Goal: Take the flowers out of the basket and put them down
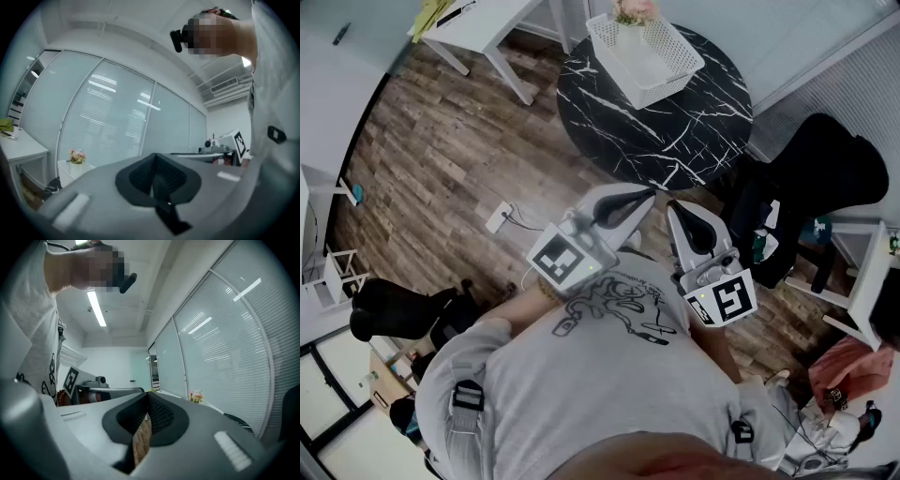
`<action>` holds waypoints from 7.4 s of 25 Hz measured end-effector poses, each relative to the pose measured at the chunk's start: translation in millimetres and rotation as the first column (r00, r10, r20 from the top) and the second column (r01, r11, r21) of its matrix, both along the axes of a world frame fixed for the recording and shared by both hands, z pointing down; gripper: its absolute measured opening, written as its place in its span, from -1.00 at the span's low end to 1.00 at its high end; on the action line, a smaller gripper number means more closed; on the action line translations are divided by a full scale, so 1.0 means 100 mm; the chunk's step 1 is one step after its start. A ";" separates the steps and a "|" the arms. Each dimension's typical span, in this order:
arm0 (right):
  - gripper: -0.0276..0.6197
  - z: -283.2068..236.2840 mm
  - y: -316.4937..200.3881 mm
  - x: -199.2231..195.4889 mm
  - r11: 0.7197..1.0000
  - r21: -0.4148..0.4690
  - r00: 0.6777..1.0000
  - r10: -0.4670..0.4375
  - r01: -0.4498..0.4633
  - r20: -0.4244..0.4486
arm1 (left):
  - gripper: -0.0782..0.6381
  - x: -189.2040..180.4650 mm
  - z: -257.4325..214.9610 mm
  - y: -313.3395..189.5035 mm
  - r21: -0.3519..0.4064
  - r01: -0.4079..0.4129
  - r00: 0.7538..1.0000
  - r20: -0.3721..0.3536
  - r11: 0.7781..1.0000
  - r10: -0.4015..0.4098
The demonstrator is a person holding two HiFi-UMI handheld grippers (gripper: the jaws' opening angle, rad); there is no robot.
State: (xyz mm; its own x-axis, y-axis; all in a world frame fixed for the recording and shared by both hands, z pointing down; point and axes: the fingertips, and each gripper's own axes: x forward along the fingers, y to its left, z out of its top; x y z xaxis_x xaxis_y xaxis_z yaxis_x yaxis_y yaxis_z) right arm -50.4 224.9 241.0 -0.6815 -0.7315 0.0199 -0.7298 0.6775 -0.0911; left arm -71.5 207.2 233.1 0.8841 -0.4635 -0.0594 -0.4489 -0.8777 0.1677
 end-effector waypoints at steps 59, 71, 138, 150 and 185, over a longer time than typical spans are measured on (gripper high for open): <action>-0.90 0.28 -1.01 0.67 0.998 -0.028 0.998 -0.047 0.049 0.042 | -0.77 0.52 0.30 -0.99 -0.039 0.104 0.993 0.063 0.994 -0.101; -0.90 0.37 -1.87 0.46 0.998 -0.055 0.999 -0.029 0.031 0.028 | -0.77 0.32 0.45 -1.88 -0.061 0.083 0.993 0.092 0.995 -0.077; 0.21 3.40 -6.72 -0.19 0.947 -0.309 0.954 -0.167 0.085 -0.249 | -0.06 -0.41 3.38 -6.62 0.004 -0.157 0.552 0.830 0.988 0.084; 0.08 3.47 -6.77 -0.20 0.951 -0.291 0.953 -0.181 0.105 -0.245 | -0.10 -0.25 3.57 -6.65 0.008 -0.250 0.382 0.920 0.968 0.091; -0.14 2.42 -6.49 -0.14 0.976 -0.195 0.959 -0.146 0.098 -0.245 | -0.14 -0.12 2.57 -6.36 0.092 -0.241 0.448 0.894 0.966 0.027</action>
State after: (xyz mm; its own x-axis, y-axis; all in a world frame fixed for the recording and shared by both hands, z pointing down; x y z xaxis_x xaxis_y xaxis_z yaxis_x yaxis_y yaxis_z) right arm -64.0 -423.9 482.8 -0.7199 -0.6114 0.3285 -0.6573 0.7526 -0.0399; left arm -83.0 -428.9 489.7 0.5588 -0.4090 0.7214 -0.1337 -0.9030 -0.4084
